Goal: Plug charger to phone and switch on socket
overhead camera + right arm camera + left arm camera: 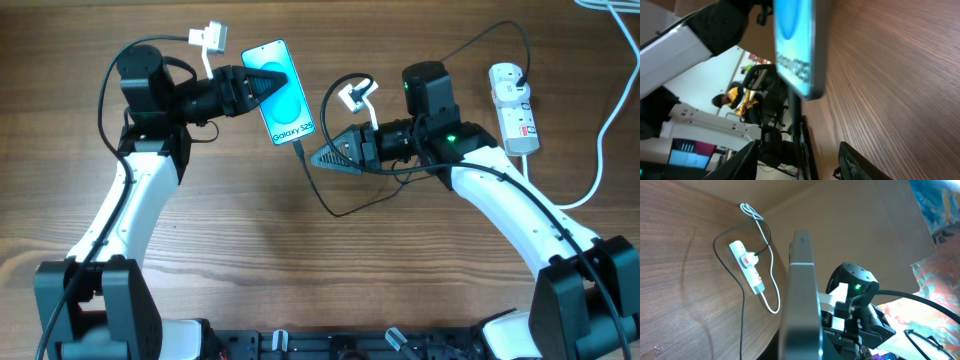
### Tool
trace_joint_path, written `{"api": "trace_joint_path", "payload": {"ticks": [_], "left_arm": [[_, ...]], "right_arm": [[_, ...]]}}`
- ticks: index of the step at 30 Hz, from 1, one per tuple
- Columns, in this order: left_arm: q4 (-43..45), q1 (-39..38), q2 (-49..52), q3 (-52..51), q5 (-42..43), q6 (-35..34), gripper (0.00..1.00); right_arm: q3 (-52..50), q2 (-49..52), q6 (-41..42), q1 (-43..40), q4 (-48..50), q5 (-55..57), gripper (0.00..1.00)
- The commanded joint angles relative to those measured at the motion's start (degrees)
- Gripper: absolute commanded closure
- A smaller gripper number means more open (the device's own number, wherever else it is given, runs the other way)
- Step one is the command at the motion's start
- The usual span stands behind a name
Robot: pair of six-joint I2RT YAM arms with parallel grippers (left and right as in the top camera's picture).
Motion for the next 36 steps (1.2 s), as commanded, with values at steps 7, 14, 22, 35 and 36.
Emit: {"api": "trace_joint_path", "payload": {"ticks": [7, 14, 22, 35, 36], "left_arm": [[0.57, -3.41, -1.11, -0.26, -1.31, -0.85, 0.96], [0.57, -3.52, -1.11, -0.26, -1.46, -0.66, 0.96], [-0.09, -6.29, -1.11, -0.26, 0.61, 1.11, 0.96], [-0.33, -7.58, -1.11, -0.79, 14.29, 1.31, 0.96], [-0.33, -7.58, -1.11, -1.05, 15.54, 1.53, 0.96]], "right_arm": [[1.33, -0.20, -0.74, 1.40, -0.76, 2.08, 0.61], [1.33, -0.20, 0.55, 1.55, -0.76, 1.27, 0.79], [1.33, -0.22, 2.23, 1.55, 0.68, 1.29, 0.96], [1.40, -0.22, 2.38, 1.55, 3.02, 1.25, 0.96], [1.40, -0.22, 2.38, 1.55, 3.02, 1.25, 0.96]]}}
